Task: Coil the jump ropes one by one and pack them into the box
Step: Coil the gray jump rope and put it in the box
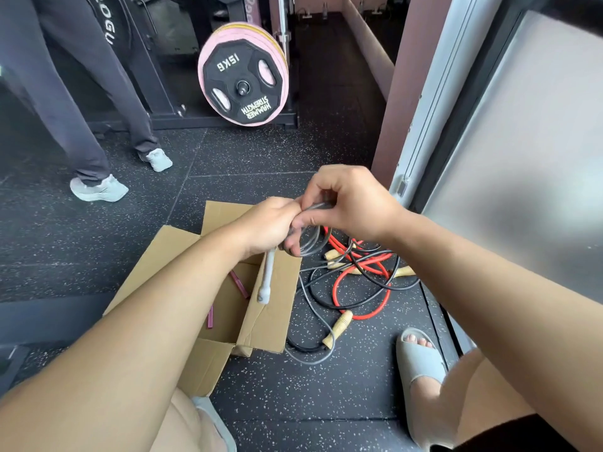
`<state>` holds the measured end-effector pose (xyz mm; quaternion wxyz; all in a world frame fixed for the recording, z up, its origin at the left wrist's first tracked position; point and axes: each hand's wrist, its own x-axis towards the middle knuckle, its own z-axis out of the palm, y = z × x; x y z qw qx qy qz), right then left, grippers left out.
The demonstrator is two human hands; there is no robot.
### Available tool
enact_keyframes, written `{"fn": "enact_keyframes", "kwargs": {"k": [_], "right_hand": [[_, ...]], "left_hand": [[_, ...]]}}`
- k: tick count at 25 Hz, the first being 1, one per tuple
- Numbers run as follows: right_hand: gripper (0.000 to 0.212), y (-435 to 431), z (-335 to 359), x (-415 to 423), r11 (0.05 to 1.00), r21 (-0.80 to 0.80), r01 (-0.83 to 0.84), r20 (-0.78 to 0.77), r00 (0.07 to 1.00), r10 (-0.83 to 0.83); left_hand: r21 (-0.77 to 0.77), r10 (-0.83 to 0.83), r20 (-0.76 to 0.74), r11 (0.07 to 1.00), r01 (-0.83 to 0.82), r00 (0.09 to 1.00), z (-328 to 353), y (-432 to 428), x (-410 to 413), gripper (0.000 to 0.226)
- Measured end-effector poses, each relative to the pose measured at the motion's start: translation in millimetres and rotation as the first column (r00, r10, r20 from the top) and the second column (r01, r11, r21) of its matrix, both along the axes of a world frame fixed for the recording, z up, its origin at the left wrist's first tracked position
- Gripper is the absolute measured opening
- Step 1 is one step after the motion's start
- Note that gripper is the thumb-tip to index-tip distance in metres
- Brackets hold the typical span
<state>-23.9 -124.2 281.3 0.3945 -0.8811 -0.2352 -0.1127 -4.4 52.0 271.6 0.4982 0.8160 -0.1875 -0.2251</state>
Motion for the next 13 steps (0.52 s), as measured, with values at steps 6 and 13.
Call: {"fn": "enact_keyframes", "kwargs": {"k": [6,13], "right_hand": [[0.012,-5.9,-8.8,7.2,0.914,0.388,-0.123,-0.421,0.858,0.294],[0.013,-2.3,-9.7,6.8,0.761,0.648,-0.023,-0.437,0.807,0.396]], "left_hand": [[-0.221,-0.069,-0.188,0.975,0.026,0.98,11.3,2.4,-3.7,0.063],[-0.463,0.024,-0.318,0.868,-0.178,0.948,12.7,7.2,-1.5,0.044]]}}
